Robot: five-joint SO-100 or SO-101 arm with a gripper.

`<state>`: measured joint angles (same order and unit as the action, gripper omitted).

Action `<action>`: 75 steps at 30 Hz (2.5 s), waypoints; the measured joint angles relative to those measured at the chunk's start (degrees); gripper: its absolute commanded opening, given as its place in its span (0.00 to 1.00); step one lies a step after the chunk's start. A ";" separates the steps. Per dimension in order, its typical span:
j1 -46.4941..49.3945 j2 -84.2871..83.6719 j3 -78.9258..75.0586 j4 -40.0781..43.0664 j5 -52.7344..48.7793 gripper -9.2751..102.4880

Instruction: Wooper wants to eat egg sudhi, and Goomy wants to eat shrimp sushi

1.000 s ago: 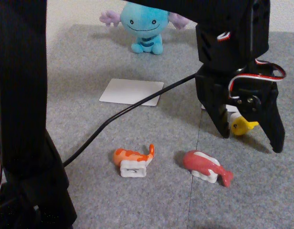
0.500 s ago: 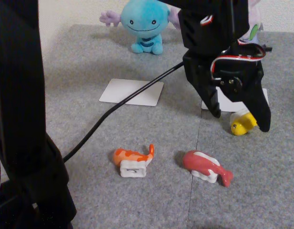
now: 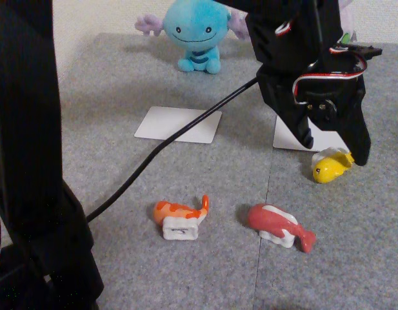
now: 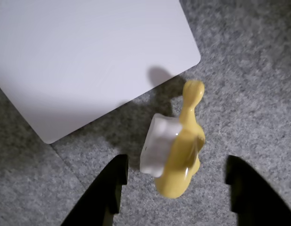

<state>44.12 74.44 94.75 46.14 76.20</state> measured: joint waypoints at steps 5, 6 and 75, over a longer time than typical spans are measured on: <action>0.00 -0.44 0.00 -1.05 0.18 0.27; 0.00 -0.44 0.00 -1.05 0.44 0.27; 2.37 -3.69 0.00 0.62 3.69 0.22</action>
<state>46.49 70.75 94.75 46.76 79.89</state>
